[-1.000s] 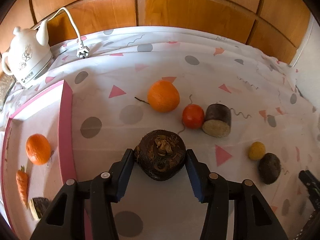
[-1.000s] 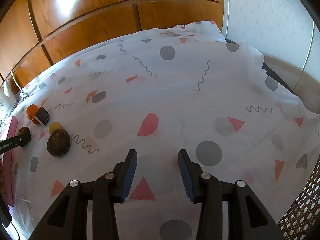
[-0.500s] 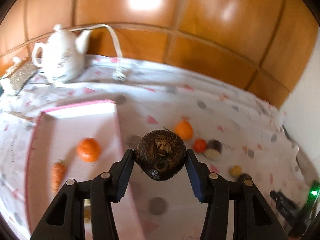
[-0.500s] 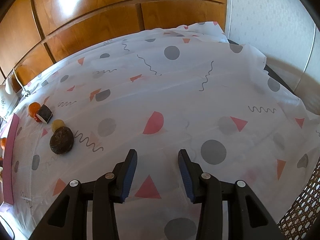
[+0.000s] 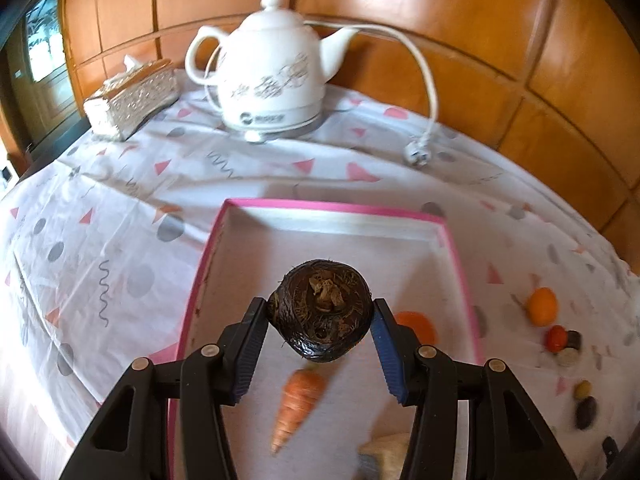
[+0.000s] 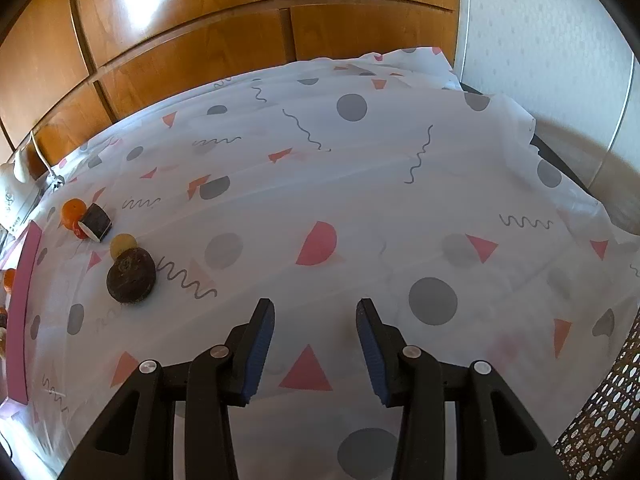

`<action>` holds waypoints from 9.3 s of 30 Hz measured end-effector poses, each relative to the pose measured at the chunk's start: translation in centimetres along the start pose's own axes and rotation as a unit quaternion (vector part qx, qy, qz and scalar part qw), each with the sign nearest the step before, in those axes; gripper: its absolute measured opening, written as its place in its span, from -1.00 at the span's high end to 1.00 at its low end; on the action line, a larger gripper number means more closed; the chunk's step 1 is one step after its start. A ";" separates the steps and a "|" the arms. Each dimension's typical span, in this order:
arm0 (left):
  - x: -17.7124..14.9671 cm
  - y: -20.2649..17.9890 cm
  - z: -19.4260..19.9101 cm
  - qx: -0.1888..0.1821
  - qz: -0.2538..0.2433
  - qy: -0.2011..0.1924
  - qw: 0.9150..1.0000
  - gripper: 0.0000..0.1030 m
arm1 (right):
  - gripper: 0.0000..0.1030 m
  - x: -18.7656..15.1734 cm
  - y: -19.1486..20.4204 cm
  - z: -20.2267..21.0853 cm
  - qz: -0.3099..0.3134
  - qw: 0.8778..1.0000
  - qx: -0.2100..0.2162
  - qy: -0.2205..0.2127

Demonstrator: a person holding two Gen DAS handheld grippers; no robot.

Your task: Organize fruits

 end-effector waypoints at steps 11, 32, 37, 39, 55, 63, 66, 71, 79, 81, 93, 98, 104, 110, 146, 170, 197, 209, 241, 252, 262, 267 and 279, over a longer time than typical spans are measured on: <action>-1.0 0.1 3.7 0.016 0.012 -0.043 0.999 -0.20 | 0.16 -0.2 0.2 0.0 -0.002 1.000 0.003 -0.001; -7.5 -1.8 13.0 -0.041 -0.024 -0.092 0.995 -0.32 | 0.16 -0.6 1.5 1.1 0.012 1.000 0.020 -0.009; -8.5 -1.7 13.5 -0.044 -0.029 -0.092 0.994 -0.34 | 0.16 -0.8 1.7 1.4 0.014 1.000 0.023 -0.012; -9.0 -1.7 13.7 -0.044 -0.028 -0.096 0.994 -0.44 | 0.16 -0.9 1.6 1.4 0.014 1.000 0.021 -0.012; -10.9 -1.2 12.4 -0.044 -0.011 -0.079 0.996 -0.49 | 0.16 -1.6 0.7 0.4 0.011 1.000 0.002 0.003; -11.6 -0.6 11.7 -0.043 -0.004 -0.069 0.997 -0.49 | 0.16 -1.7 1.3 0.2 0.022 1.000 0.003 0.007; -11.9 -0.4 11.7 -0.044 -0.001 -0.070 0.997 -0.49 | 0.16 -1.7 1.9 0.1 0.031 0.999 0.007 0.010; -12.2 0.1 11.5 -0.047 0.004 -0.067 0.997 -0.49 | 0.16 -1.6 2.9 -0.1 0.043 0.999 0.013 0.014; -12.3 1.3 11.3 -0.045 0.021 -0.066 0.997 -0.51 | 0.16 -0.8 4.9 -0.4 0.070 0.997 0.025 0.016; -12.3 1.6 11.3 -0.044 0.026 -0.065 0.997 -0.51 | 0.16 -0.6 5.4 -0.5 0.073 0.997 0.030 0.016; -12.5 3.2 11.4 -0.035 0.045 -0.064 0.996 -0.54 | 0.16 0.4 10.6 -2.0 0.132 0.987 0.089 0.034; -12.5 3.9 11.5 -0.031 0.053 -0.063 0.996 -0.55 | 0.16 1.2 12.5 -3.1 0.153 0.982 0.098 0.043; -12.5 4.6 11.2 -0.027 0.064 -0.057 0.996 -0.55 | 0.16 2.6 13.8 -4.2 0.181 0.979 0.087 0.041; -12.5 4.8 11.0 -0.026 0.063 -0.054 0.996 -0.56 | 0.16 3.9 15.6 -6.2 0.221 0.968 0.097 0.068; -13.0 7.0 12.2 0.006 0.104 -0.057 0.993 -0.66 | 0.51 3.3 16.5 -8.4 0.273 0.952 0.108 0.085; -12.9 9.2 11.3 0.016 0.142 -0.046 0.989 -0.68 | 0.51 0.0 25.9 -2.5 0.302 0.911 0.271 0.081; -12.9 10.9 10.6 0.023 0.162 -0.042 0.986 -0.68 | 0.48 -6.1 34.7 -1.9 0.367 0.862 0.327 0.124; -13.0 10.2 10.6 0.021 0.156 -0.042 0.987 -0.68 | 0.27 -5.9 33.5 -1.4 0.343 0.880 0.310 0.107; -13.1 7.6 11.5 0.005 0.109 -0.049 0.993 -0.68 | 0.18 -2.2 15.7 -0.1 0.183 0.972 0.143 0.024; -12.9 5.6 12.1 0.004 0.072 -0.057 0.996 -0.68 | 0.18 -0.8 8.8 0.2 0.113 0.990 0.086 0.004; -12.2 2.7 12.7 -0.004 0.023 -0.069 0.997 -0.68 | 0.18 -0.2 5.5 0.1 0.072 0.995 0.063 -0.006; -11.6 0.9 12.8 -0.013 -0.010 -0.073 0.997 -0.68 | 0.18 0.1 4.3 0.3 0.061 0.996 0.057 -0.014; -9.7 -4.2 12.7 -0.051 -0.084 -0.068 0.993 -0.68 | 0.18 0.4 1.8 0.2 0.034 0.999 0.036 -0.021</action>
Point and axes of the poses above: each gripper's, at about its wrist camera, not at the fingertips, and z roughly against the way its jaws point, y to its left, x to its top, the point moved 2 cm from there along -z, roughly the way its jaws point, and after that the axes turned 12 degrees about x, right-handed, at the moved point
